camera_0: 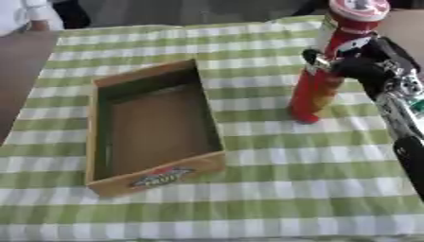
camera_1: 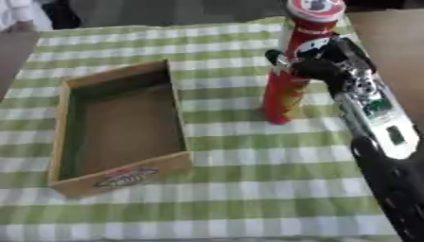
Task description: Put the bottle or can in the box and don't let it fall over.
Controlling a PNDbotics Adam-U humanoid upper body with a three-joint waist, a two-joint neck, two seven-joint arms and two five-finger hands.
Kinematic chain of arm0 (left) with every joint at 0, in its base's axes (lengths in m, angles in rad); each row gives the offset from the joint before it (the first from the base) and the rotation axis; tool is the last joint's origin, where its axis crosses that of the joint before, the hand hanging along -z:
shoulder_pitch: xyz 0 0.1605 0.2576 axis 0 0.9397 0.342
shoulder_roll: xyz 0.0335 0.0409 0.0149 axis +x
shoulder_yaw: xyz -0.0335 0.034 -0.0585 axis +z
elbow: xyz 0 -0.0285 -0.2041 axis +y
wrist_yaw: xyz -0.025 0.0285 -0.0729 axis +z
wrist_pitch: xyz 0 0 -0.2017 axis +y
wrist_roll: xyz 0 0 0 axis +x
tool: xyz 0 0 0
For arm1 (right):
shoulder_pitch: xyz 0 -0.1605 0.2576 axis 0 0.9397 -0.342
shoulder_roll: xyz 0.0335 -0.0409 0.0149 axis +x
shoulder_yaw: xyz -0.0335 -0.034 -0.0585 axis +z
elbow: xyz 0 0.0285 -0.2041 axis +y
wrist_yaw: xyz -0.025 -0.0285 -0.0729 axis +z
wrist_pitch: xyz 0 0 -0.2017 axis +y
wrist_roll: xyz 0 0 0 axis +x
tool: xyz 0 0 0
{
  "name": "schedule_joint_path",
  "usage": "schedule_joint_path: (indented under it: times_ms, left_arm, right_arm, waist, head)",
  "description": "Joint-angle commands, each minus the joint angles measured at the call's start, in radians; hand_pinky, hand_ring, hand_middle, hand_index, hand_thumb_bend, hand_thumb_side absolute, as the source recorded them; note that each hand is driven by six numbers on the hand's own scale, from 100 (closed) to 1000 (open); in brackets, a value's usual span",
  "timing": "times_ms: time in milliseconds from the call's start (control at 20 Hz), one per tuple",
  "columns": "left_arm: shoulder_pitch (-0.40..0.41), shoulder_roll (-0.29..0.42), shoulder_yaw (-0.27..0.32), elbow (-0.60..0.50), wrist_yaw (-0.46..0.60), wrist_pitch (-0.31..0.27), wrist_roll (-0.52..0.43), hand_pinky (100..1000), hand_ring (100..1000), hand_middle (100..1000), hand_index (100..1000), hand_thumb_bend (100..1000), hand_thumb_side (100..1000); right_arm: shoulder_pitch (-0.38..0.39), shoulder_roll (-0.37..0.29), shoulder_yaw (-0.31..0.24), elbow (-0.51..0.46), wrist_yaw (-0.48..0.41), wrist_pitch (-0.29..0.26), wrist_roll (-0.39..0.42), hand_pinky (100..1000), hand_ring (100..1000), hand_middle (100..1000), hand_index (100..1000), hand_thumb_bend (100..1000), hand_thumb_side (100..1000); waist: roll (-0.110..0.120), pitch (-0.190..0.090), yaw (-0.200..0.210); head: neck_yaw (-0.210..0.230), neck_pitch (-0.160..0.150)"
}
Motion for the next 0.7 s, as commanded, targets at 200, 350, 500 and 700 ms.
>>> schedule_joint_path:
  times_ms: [200,350,500,700]
  left_arm:
    - [-0.006,0.023,0.015,-0.021,0.003,-0.002,0.002,942,646,759,777,422,211]
    - [-0.004,0.025,0.016,-0.02,0.0,-0.002,0.004,942,645,759,777,420,208]
    - [-0.001,0.027,0.016,-0.019,0.0,-0.001,0.005,941,645,758,777,416,208]
    - [0.0,0.024,0.018,-0.016,-0.001,0.001,0.008,941,644,758,777,406,209]
  right_arm:
    - [-0.068,-0.023,0.017,-0.082,0.016,0.001,0.026,1000,1000,902,389,500,100]
    - [-0.126,-0.02,0.046,-0.131,0.023,0.034,0.063,1000,1000,901,392,506,100]
    - [-0.204,0.01,0.085,-0.172,0.014,0.078,0.1,1000,1000,900,396,507,100]
    - [-0.292,0.085,0.134,-0.187,0.011,0.119,0.142,1000,1000,897,397,499,100]
  waist:
    - [-0.004,-0.02,0.001]
    - [-0.006,-0.024,0.0]
    - [-0.007,-0.028,0.002]
    - [-0.009,-0.031,0.006]
  head:
    - [-0.001,-0.004]
    - [-0.002,0.002]
    - [-0.006,0.007]
    - [-0.015,0.01]
